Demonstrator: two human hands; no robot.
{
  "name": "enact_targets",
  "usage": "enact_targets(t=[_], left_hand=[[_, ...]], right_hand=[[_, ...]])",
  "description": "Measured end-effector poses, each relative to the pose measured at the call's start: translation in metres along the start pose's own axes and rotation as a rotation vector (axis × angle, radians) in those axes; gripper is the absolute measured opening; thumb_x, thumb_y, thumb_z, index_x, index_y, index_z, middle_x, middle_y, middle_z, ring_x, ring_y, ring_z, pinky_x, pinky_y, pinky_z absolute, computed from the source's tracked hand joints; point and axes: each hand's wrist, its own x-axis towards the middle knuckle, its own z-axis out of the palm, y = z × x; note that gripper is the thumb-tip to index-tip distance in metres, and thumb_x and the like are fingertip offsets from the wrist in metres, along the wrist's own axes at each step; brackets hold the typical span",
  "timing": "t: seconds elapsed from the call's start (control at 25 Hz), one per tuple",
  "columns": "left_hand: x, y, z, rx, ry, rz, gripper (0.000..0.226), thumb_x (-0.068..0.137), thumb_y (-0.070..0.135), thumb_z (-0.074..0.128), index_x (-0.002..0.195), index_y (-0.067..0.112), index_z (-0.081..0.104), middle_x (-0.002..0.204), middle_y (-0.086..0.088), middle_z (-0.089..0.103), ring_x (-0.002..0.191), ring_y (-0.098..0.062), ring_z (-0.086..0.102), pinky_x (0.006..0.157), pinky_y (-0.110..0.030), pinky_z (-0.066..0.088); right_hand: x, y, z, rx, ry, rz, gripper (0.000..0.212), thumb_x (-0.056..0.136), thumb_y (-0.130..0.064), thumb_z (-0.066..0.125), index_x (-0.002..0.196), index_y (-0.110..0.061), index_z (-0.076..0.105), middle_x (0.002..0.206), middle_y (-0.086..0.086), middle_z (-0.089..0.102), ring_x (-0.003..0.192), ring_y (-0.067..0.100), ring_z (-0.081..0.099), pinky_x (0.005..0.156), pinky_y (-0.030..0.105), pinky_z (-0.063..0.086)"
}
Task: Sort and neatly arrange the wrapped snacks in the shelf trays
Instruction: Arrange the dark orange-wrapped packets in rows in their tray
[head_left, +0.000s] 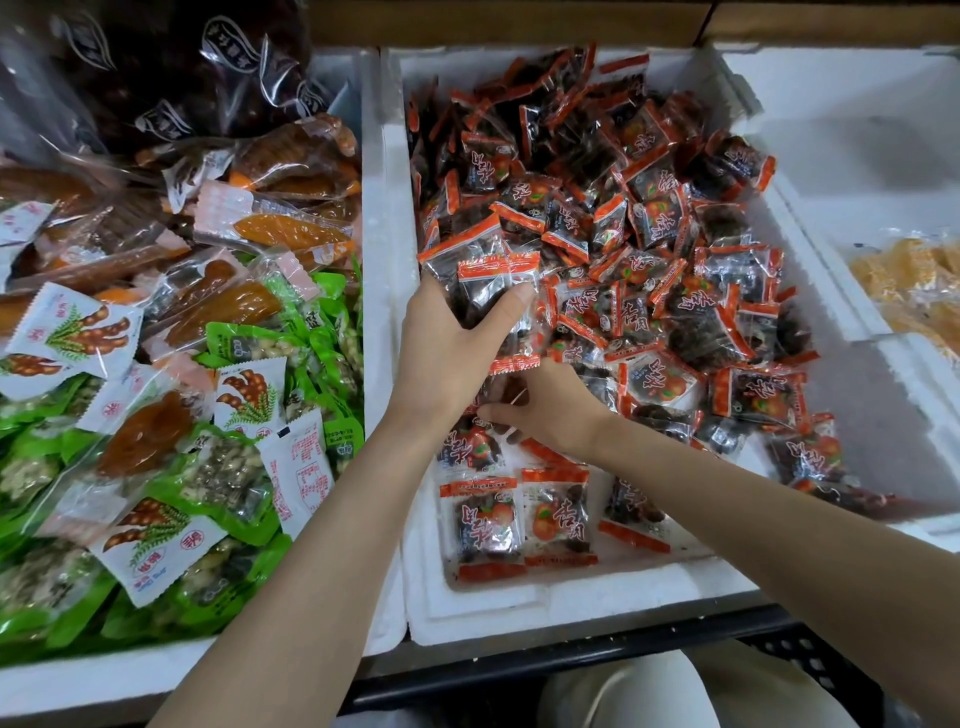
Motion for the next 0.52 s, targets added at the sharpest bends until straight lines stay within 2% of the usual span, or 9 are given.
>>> enact_targets(t=[0.04, 0.08, 0.16, 0.2, 0.32, 0.4, 0.48, 0.52], left_hand=[[0.000, 0.001, 0.000, -0.005, 0.006, 0.002, 0.030, 0.086, 0.021, 0.069, 0.113, 0.011, 0.061, 0.102, 0.005, 0.070, 0.094, -0.004, 0.066, 0.086, -0.024, 0.053], [0.001, 0.002, -0.001, -0.012, 0.014, 0.004, 0.029, 0.086, 0.020, 0.068, 0.113, 0.011, 0.061, 0.101, 0.005, 0.070, 0.093, -0.004, 0.066, 0.085, -0.022, 0.053], [0.002, 0.002, -0.004, -0.028, 0.024, 0.012, 0.028, 0.087, 0.019, 0.067, 0.112, 0.009, 0.062, 0.099, 0.003, 0.071, 0.091, -0.005, 0.067, 0.083, -0.022, 0.053], [0.002, 0.002, -0.005, -0.031, 0.028, 0.013, 0.028, 0.087, 0.019, 0.067, 0.113, 0.009, 0.062, 0.100, 0.002, 0.071, 0.091, -0.006, 0.067, 0.083, -0.023, 0.053], [0.002, 0.002, -0.005, -0.032, 0.045, 0.005, 0.031, 0.087, 0.019, 0.067, 0.116, 0.010, 0.061, 0.103, 0.002, 0.070, 0.094, -0.006, 0.067, 0.085, -0.026, 0.054], [0.002, 0.001, -0.006, -0.040, 0.050, 0.003, 0.031, 0.086, 0.019, 0.067, 0.116, 0.010, 0.061, 0.103, 0.002, 0.070, 0.094, -0.007, 0.067, 0.085, -0.028, 0.055], [0.003, 0.001, -0.006, -0.042, 0.050, -0.002, 0.031, 0.086, 0.019, 0.068, 0.115, 0.010, 0.061, 0.103, 0.002, 0.070, 0.095, -0.008, 0.067, 0.085, -0.028, 0.055], [0.003, 0.001, -0.006, -0.042, 0.048, -0.007, 0.031, 0.086, 0.020, 0.068, 0.115, 0.009, 0.061, 0.102, 0.001, 0.070, 0.094, -0.007, 0.067, 0.084, -0.027, 0.055]], right_hand=[[0.000, 0.001, 0.000, -0.074, 0.019, -0.026, 0.019, 0.085, -0.020, 0.068, 0.088, -0.003, 0.062, 0.074, 0.005, 0.063, 0.057, 0.014, 0.060, 0.054, 0.028, 0.052], [0.001, 0.000, 0.000, -0.166, 0.052, -0.055, 0.034, 0.085, -0.027, 0.068, 0.104, -0.001, 0.057, 0.075, 0.005, 0.059, 0.056, 0.012, 0.054, 0.054, 0.029, 0.046], [0.005, -0.002, 0.003, -0.196, 0.133, -0.061, 0.066, 0.085, -0.034, 0.066, 0.134, -0.005, 0.033, 0.079, 0.005, 0.058, 0.056, 0.008, 0.047, 0.054, 0.024, 0.039], [0.009, -0.004, 0.005, -0.139, 0.151, -0.047, 0.074, 0.084, -0.033, 0.067, 0.140, -0.007, 0.025, 0.085, 0.008, 0.062, 0.057, 0.008, 0.049, 0.054, 0.024, 0.041], [0.026, -0.002, 0.009, -0.050, 0.167, -0.006, 0.074, 0.080, -0.025, 0.073, 0.140, -0.011, 0.032, 0.091, 0.008, 0.068, 0.060, 0.013, 0.062, 0.061, 0.033, 0.055], [0.035, 0.003, 0.010, -0.008, 0.185, 0.013, 0.074, 0.079, -0.023, 0.074, 0.141, -0.013, 0.034, 0.090, 0.009, 0.067, 0.064, 0.017, 0.065, 0.066, 0.037, 0.058], [0.040, 0.004, 0.011, -0.100, 0.172, 0.002, 0.069, 0.081, -0.028, 0.071, 0.139, -0.012, 0.038, 0.099, 0.017, 0.065, 0.066, 0.018, 0.063, 0.068, 0.037, 0.056], [0.038, 0.003, 0.010, -0.185, 0.159, -0.024, 0.067, 0.083, -0.033, 0.068, 0.139, -0.011, 0.039, 0.112, 0.019, 0.061, 0.071, 0.017, 0.061, 0.071, 0.036, 0.055]])
